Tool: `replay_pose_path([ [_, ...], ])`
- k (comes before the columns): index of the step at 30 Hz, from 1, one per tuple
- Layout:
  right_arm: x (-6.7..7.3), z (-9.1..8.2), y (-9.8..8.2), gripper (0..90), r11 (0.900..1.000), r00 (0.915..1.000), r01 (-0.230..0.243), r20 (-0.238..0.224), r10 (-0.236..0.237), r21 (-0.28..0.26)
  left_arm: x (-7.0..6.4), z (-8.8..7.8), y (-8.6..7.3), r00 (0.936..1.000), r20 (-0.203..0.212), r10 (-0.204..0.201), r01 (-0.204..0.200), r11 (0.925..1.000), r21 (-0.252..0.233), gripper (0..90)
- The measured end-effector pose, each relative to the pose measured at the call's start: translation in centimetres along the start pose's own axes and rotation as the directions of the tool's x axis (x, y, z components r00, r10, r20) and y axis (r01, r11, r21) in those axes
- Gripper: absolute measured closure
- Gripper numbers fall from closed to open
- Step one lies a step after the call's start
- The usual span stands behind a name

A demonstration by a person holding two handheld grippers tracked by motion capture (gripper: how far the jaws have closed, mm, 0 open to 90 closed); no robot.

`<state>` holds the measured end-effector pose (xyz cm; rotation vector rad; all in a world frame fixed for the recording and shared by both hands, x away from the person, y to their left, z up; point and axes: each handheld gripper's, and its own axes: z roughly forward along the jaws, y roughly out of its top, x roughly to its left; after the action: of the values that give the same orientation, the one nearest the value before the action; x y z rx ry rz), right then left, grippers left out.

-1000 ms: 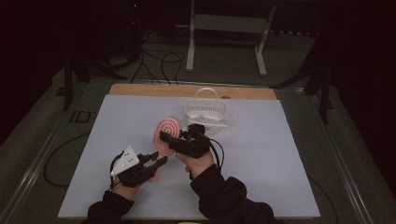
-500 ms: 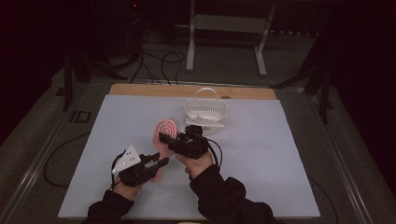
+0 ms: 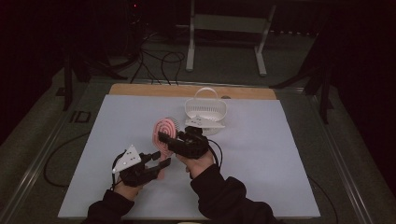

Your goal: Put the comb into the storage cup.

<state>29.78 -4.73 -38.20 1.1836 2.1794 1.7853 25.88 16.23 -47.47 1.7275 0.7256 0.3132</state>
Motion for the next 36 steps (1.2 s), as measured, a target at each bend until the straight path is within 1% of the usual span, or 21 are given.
replay_pose_path([
  [1,-0.1,-0.2,0.2,65.0,1.000,0.9999,0.013,-0.001,-0.013,-0.005,0.2,0.0,0.1,0.9999,-0.001,-0.017,0.017,0.9998,0.008,44.6],
  [2,-0.1,-0.2,0.2,65.0,1.000,0.9999,0.013,-0.001,-0.013,-0.005,0.2,0.0,0.1,0.9999,-0.001,-0.017,0.017,0.9998,0.008,40.9],
  [3,-0.2,-0.4,0.4,65.0,1.000,0.9999,0.014,-0.007,-0.014,-0.010,0.3,-0.1,0.1,0.9990,-0.012,-0.042,0.042,0.9991,0.011,37.4],
  [6,-0.3,-0.6,0.7,65.0,1.000,0.9997,0.022,-0.007,-0.023,-0.017,0.4,-0.2,0.2,0.9987,-0.021,-0.047,0.048,0.9986,0.022,32.6],
  [7,-0.4,-0.7,0.8,65.0,0.999,0.9996,0.027,-0.010,-0.027,-0.017,0.5,-0.1,0.2,0.9985,-0.013,-0.053,0.053,0.9980,0.034,32.4],
  [8,-0.4,-0.7,0.8,65.0,0.999,0.9996,0.027,-0.010,-0.027,-0.017,0.5,-0.1,0.2,0.9985,-0.013,-0.053,0.053,0.9980,0.034,29.7],
  [10,-0.4,-0.8,1.0,65.0,0.999,0.9992,0.039,-0.007,-0.039,-0.025,0.6,-0.1,0.2,0.9983,-0.009,-0.058,0.058,0.9975,0.039,28.4],
  [11,-0.5,-1.0,1.2,65.0,0.999,0.9991,0.041,-0.011,-0.041,-0.030,0.7,0.0,0.2,0.9984,-0.002,-0.057,0.057,0.9969,0.055,25.8],
  [12,-0.5,-1.0,1.2,65.0,0.999,0.9991,0.041,-0.011,-0.041,-0.030,0.7,0.0,0.2,0.9984,-0.002,-0.057,0.057,0.9969,0.055,23.9],
  [13,-0.5,-1.1,1.4,65.0,0.998,0.9989,0.046,-0.009,-0.047,-0.032,0.9,0.0,0.1,0.9973,0.047,-0.056,0.053,0.9966,0.063,19.2],
  [14,-0.5,-1.1,1.4,65.0,0.998,0.9989,0.046,-0.009,-0.047,-0.032,0.9,0.0,0.1,0.9973,0.047,-0.056,0.053,0.9966,0.063,16.4],
  [18,-0.7,-1.5,1.7,65.0,0.997,0.9980,0.062,-0.007,-0.062,-0.036,1.1,-0.2,0.1,0.9957,0.059,-0.071,0.068,0.9956,0.064,14.7],
  [20,-0.7,-1.6,1.8,65.0,0.997,0.9980,0.062,-0.012,-0.062,-0.037,1.2,-0.4,0.1,0.9954,0.071,-0.064,0.060,0.9962,0.064,8.4],
  [23,-0.9,-2.0,2.3,65.1,0.996,0.9963,0.085,-0.006,-0.085,-0.040,1.5,-0.4,-0.1,0.9936,0.095,-0.060,0.053,0.9957,0.076,2.6],
  [24,-0.9,-2.0,2.3,65.1,0.996,0.9963,0.085,-0.006,-0.085,-0.040,1.5,-0.4,-0.1,0.9936,0.095,-0.060,0.053,0.9957,0.076,1.8],
  [25,-1.1,-2.2,2.5,65.0,0.994,0.9953,0.097,-0.004,-0.097,-0.044,1.8,-0.5,-0.2,0.9906,0.118,-0.069,0.059,0.9948,0.083,1.7],
  [28,-1.2,-2.4,2.6,65.0,0.993,0.9944,0.105,-0.001,-0.105,-0.045,2.0,-0.6,-0.3,0.9898,0.124,-0.070,0.061,0.9951,0.078,0.2],
  [30,-1.4,-2.6,2.7,65.0,0.993,0.9937,0.112,-0.002,-0.112,-0.048,2.1,-0.7,-0.3,0.9885,0.127,-0.082,0.072,0.9941,0.081,0.0],
  [31,-1.6,-2.8,2.7,65.0,0.992,0.9928,0.119,0.000,-0.120,-0.048,2.1,-0.7,-0.2,0.9856,0.145,-0.087,0.075,0.9931,0.090,0.0],
  [34,-1.8,-3.0,2.7,65.0,0.991,0.9926,0.121,-0.005,-0.121,-0.050,2.2,-0.8,-0.3,0.9843,0.153,-0.087,0.071,0.9922,0.102,0.0],
  [36,-1.9,-3.2,2.8,65.0,0.989,0.9901,0.141,0.001,-0.141,-0.051,2.2,-0.9,-0.4,0.9844,0.152,-0.088,0.073,0.9918,0.106,0.0],
])
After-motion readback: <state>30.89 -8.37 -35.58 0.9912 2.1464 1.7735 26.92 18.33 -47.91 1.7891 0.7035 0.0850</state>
